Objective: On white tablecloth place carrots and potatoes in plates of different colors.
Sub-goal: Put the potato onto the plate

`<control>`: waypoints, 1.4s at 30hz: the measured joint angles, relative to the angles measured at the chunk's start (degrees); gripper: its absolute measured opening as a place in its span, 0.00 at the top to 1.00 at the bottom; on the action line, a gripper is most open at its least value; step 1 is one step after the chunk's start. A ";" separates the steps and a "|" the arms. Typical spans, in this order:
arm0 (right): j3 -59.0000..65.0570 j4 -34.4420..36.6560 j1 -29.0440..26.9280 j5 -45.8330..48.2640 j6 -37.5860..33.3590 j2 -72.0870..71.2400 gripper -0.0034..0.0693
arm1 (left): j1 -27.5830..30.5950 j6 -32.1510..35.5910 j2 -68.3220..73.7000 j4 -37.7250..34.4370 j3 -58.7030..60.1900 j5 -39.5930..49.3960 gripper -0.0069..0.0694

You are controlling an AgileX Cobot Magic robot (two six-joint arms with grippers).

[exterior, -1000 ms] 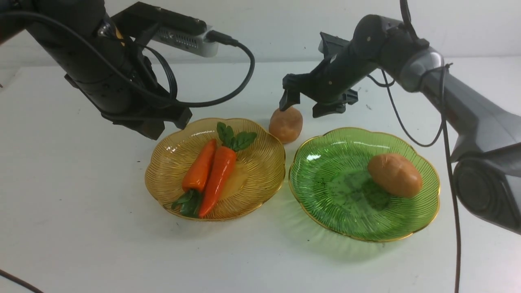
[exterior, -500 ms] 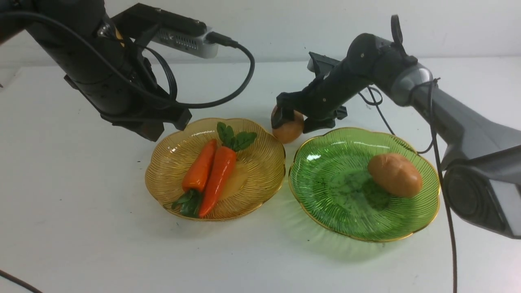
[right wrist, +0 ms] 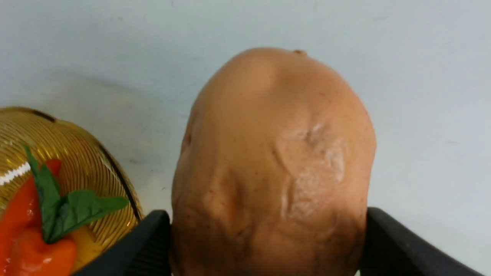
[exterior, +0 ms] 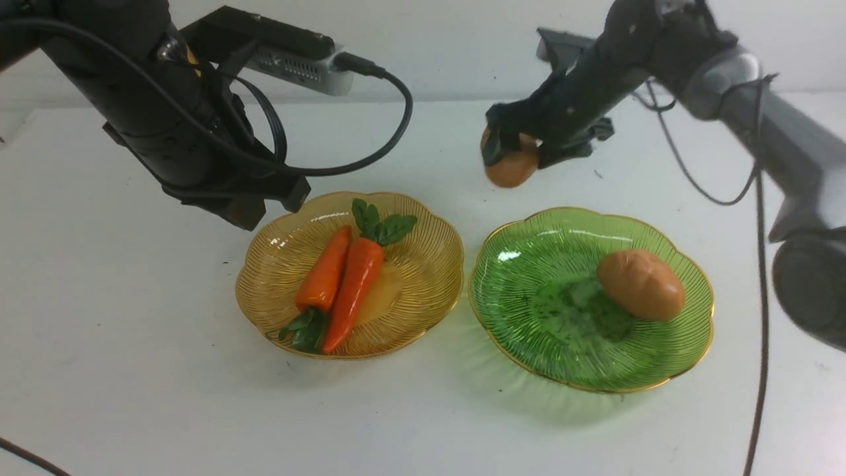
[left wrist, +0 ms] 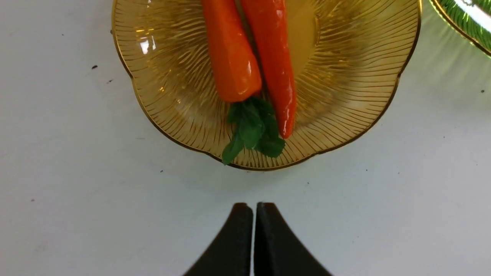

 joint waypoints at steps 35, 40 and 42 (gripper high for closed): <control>50.93 -6.85 1.54 -0.54 -3.04 -42.92 0.07 | -0.06 0.43 -8.62 -3.03 0.79 0.59 0.91; 59.14 -13.40 1.54 0.05 -1.22 -67.60 0.45 | -0.06 0.43 -22.99 -3.03 10.54 -2.64 0.91; 64.94 -15.39 1.54 -1.44 -0.96 -77.95 0.60 | -0.06 0.43 -30.86 -3.03 18.24 -6.91 0.91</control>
